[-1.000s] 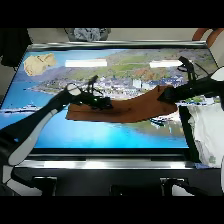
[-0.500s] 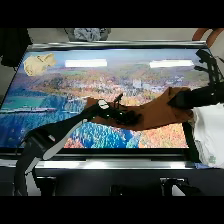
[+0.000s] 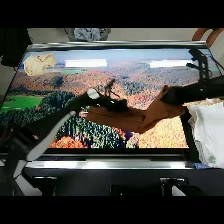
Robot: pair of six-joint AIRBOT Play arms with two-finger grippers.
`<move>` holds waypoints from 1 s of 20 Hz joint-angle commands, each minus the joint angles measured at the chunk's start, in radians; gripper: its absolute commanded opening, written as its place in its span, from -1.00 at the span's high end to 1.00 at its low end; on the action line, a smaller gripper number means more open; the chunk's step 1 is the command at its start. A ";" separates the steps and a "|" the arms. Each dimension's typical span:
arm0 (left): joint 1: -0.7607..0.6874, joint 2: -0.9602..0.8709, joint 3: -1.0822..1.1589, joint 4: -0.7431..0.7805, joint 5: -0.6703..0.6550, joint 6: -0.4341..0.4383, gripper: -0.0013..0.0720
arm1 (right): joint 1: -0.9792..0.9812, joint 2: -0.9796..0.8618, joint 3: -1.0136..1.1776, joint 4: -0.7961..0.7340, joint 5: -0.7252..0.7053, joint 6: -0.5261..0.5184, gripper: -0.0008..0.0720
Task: Fold the shirts.
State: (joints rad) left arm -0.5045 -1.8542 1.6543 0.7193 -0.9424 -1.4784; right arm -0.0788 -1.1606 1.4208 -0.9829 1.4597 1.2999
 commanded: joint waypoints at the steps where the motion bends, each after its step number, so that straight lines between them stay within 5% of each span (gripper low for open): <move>1: 0.206 0.231 0.001 0.338 -0.097 -0.026 0.90 | 0.144 -0.093 0.001 0.097 -0.177 0.005 0.85; 7: 0.524 0.571 0.001 0.347 -0.158 -0.019 0.90 | 0.383 -0.349 0.001 0.223 -0.433 0.023 0.85; 13: 0.549 0.728 -0.002 0.347 -0.204 0.002 0.89 | 0.497 -0.555 0.001 0.490 -0.593 -0.036 0.81; 14: 0.538 0.731 -0.002 0.347 -0.204 0.002 0.90 | 0.510 -0.567 0.001 0.512 -0.639 -0.036 0.18; 15: 0.527 0.729 -0.002 0.347 -0.206 0.002 0.90 | 0.517 -0.569 0.001 0.550 -0.691 -0.069 -0.79; 17: 0.513 0.725 -0.010 0.347 -0.206 0.005 0.89 | 0.503 -0.541 0.001 0.634 -0.734 -0.196 -0.97; 20: 0.514 0.724 -0.045 0.349 -0.206 0.023 0.90 | 0.388 -0.447 0.001 0.464 -0.675 -0.189 -0.96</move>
State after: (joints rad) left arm 0.0124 -1.1358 1.6318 1.0641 -1.1461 -1.4727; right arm 0.3767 -1.6611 1.4208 -0.4438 0.7830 1.1542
